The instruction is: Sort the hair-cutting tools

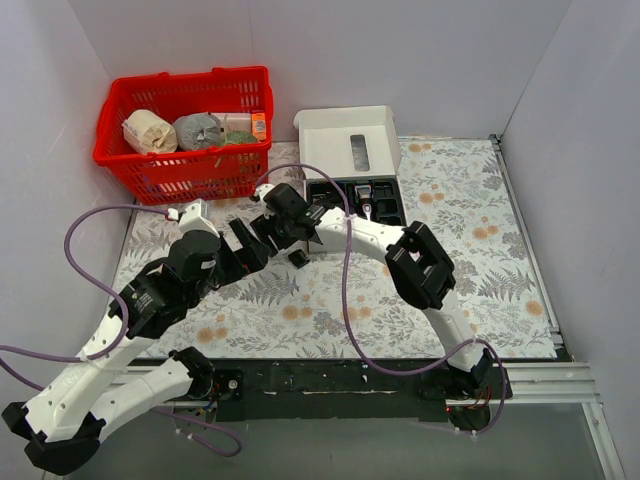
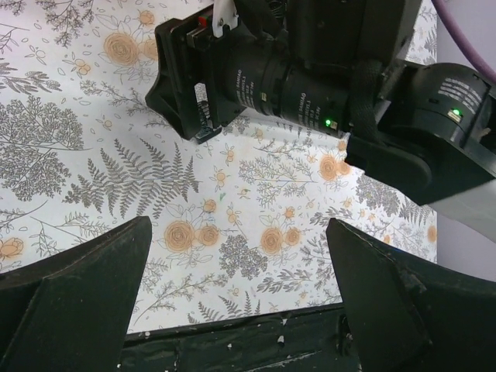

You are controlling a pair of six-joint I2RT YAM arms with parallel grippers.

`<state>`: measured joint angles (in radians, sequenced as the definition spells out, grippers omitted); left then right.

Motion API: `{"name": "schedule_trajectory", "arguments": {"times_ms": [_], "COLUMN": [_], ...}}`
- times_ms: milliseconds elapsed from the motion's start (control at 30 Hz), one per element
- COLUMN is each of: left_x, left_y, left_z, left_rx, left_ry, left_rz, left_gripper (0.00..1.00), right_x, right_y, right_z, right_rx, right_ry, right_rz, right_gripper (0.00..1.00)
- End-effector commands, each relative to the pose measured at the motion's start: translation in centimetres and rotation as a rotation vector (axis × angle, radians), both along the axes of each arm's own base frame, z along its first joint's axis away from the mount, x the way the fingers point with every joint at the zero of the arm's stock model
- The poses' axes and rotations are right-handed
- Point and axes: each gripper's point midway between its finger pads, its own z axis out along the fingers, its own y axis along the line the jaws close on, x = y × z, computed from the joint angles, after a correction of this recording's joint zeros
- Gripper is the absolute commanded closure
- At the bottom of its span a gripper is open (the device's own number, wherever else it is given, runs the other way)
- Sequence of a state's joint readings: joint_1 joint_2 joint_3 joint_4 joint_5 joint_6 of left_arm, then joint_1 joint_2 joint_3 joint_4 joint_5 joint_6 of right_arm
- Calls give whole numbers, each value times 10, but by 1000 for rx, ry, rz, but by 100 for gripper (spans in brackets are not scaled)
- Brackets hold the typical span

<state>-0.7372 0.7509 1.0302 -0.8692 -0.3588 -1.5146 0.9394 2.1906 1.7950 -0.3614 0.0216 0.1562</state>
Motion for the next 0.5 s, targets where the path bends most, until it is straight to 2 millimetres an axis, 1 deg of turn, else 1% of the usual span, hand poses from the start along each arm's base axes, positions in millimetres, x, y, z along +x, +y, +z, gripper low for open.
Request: {"name": "schedule_trajectory", "arguments": {"times_ms": [0,67,100,133,200,233,267,300,333,400,467], "left_x": [0,0,1,1,2,2,2,3,3,3,4], "left_y": [4,4,4,4,3,3,2,2,1,0,0], "left_z": [-1,0,0,0,-1,-1,-2,-1,0,0,2], "left_rx": [24,27,25,28,29,30,29,27,24,21,19], "left_ry": [-6,-7,-10,-8,-7,-7,-5,-7,-8,-9,-10], "left_rz": [9,8,8,8,8,6,5,5,4,3,2], "left_gripper": [2,2,2,2,2,2,2,2,2,2,2], "right_x": [15,20,19,22,21,19,18,16,13,10,3], "right_y": [0,-3,-7,-10,-12,-14,-15,-15,-20,-23,-30], "right_z": [-9,-14,-20,-22,-25,-29,-30,-30,-36,-37,-46], "right_rx": [0,7,-1,1,2,-5,-10,-9,-20,-21,-38], "right_ry": [24,32,39,44,51,56,60,62,75,75,90], "right_rz": [-46,-69,-76,-84,-87,-87,-83,-80,-81,-83,-82], "right_gripper": [29,32,34,37,40,45,48,53,55,57,57]}}
